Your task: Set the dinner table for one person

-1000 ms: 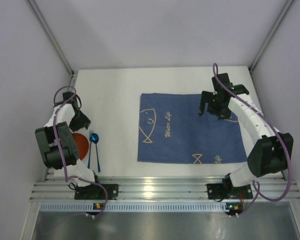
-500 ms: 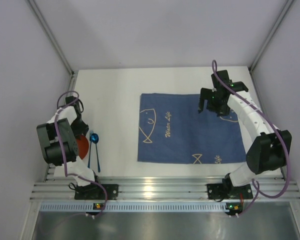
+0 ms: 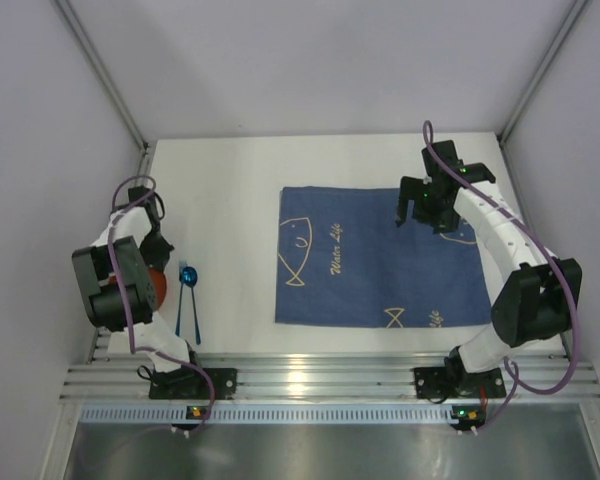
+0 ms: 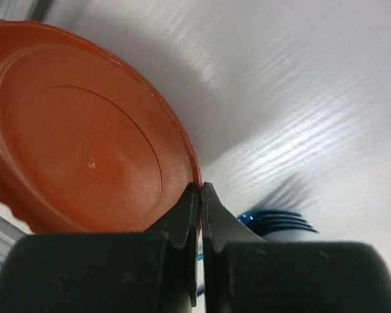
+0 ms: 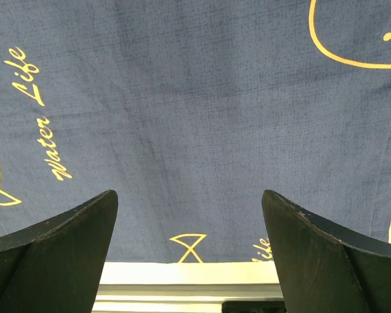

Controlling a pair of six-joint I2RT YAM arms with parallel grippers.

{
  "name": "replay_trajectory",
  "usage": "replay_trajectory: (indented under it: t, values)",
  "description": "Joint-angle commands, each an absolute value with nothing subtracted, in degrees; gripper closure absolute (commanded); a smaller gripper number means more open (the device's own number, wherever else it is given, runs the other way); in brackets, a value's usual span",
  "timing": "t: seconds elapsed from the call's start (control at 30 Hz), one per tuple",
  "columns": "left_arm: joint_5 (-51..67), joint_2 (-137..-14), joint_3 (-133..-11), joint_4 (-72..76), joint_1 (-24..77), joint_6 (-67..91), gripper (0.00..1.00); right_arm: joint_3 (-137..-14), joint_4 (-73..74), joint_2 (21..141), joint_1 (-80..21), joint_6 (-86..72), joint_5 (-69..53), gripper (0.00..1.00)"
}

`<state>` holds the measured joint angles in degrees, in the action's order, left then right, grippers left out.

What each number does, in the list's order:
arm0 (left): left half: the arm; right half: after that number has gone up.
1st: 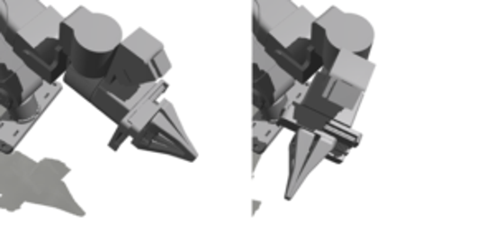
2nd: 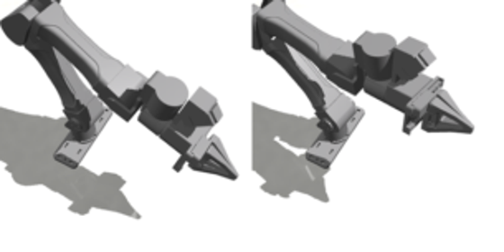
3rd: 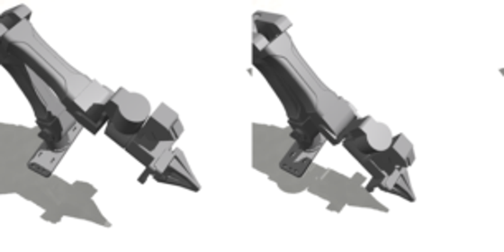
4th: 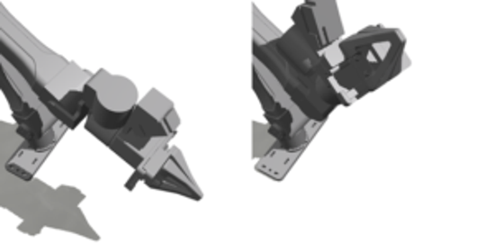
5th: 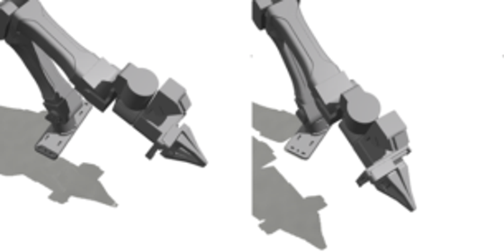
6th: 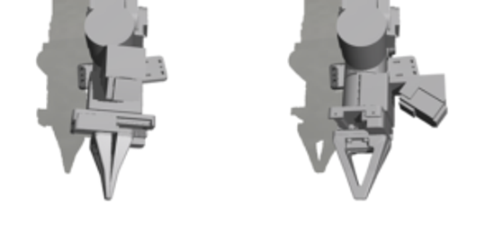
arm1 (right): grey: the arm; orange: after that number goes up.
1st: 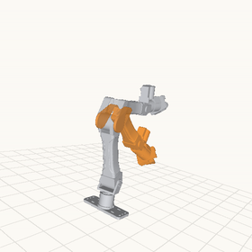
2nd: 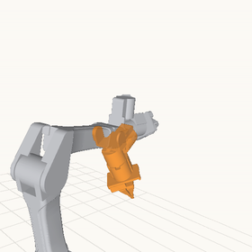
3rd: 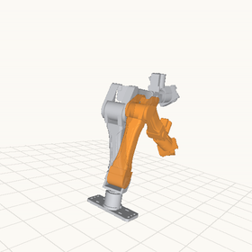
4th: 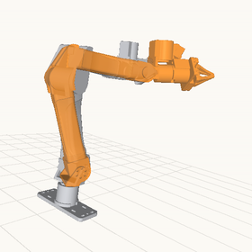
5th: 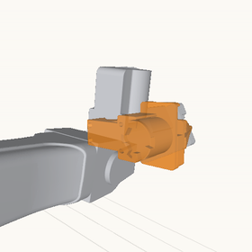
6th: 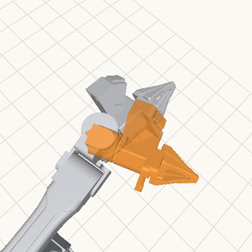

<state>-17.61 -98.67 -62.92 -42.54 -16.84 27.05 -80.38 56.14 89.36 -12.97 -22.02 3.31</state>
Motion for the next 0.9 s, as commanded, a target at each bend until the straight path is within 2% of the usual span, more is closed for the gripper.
replay_trajectory:
  t: [0.0, 0.13, 0.4, 0.63, 0.87]
  values:
    - [-15.0, -92.7, -69.9, -47.4, -17.2, 27.7, 1.0, -81.7, 54.8, 87.5, -12.9, -20.9, 0.9, 0.08]
    - [-7.2, -90.1, -75.7, -49.0, -14.7, 32.9, 1.0, -81.1, 50.6, 86.8, -13.9, -20.7, -7.7, 0.07]
    - [-1.5, -94.8, -88.5, -50.5, 7.7, 46.9, 1.0, -86.1, 44.7, 91.0, -22.0, -23.2, -19.7, 0.05]
    - [3.1, -106.1, -106.5, -49.5, 21.0, 51.8, 1.0, -94.2, 40.1, 97.6, -26.1, -27.2, -23.2, 0.05]
    - [6.6, -115.5, -119.2, -48.9, 29.4, 54.3, 1.0, -89.8, 31.5, 99.3, -27.1, -34.8, -23.2, 0.05]
